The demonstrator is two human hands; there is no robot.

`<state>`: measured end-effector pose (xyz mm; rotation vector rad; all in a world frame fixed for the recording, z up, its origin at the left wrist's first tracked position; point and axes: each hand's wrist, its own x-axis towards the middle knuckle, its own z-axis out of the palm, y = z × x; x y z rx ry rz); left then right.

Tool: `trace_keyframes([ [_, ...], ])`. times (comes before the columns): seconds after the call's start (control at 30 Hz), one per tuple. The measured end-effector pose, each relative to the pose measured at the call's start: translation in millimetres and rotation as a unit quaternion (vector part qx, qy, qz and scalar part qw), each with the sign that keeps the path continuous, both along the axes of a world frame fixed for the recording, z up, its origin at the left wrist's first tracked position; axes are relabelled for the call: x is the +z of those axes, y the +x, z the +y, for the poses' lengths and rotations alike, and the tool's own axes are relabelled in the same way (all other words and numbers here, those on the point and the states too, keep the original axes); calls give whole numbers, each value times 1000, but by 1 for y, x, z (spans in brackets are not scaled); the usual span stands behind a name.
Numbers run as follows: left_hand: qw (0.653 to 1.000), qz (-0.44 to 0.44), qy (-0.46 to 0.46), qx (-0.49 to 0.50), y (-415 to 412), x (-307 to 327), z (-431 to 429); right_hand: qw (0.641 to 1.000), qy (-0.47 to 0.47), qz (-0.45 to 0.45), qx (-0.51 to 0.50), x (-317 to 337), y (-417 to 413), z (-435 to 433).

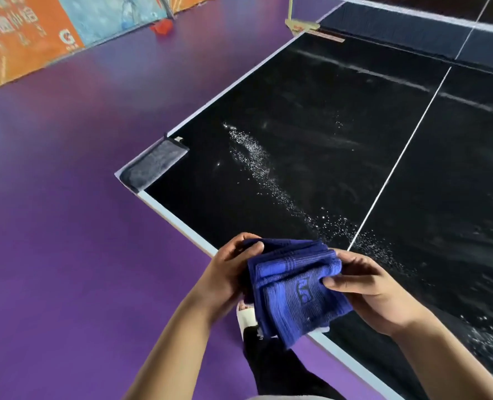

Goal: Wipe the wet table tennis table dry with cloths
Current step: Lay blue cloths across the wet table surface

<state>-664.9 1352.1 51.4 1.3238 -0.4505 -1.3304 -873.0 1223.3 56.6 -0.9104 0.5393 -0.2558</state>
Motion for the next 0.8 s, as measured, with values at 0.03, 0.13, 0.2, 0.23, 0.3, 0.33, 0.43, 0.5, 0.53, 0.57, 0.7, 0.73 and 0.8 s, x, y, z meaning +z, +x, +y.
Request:
trace_keyframes([
  [0.03,1000,20,16,5,15,-1,-9,1000,22,-7,-9,-8,20,-8],
  [0.13,997,55,60,13,67,4,-36,995,87,-26,-31,-23,85,-31],
  [0.2,994,83,76,-2,103,9,-51,992,110,-25,-47,-28,122,-45],
  [0.23,992,94,88,-3,124,13,-59,992,113,-19,-54,-30,141,-53],
  [0.3,990,100,100,-13,162,20,-74,993,106,8,-59,-31,177,-66],
  [0.33,991,85,100,-19,177,21,-79,993,101,25,-60,-30,193,-72],
  [0.43,993,57,98,-25,216,16,-92,991,108,48,-69,-30,235,-83],
  [0.5,992,57,106,-26,237,6,-101,989,109,56,-78,-31,256,-89],
  [0.53,991,58,117,-36,248,-1,-107,988,110,65,-86,-35,266,-92],
  [0.57,989,53,132,-47,260,-4,-115,985,117,77,-97,-41,275,-95],
  [0.7,974,81,183,-108,313,-25,-142,981,129,113,-92,-63,305,-90],
  [0.73,966,98,193,-139,328,-30,-148,982,132,103,-84,-67,314,-85],
  [0.8,948,124,206,-208,358,-46,-162,972,174,79,-138,-75,336,-71],
])
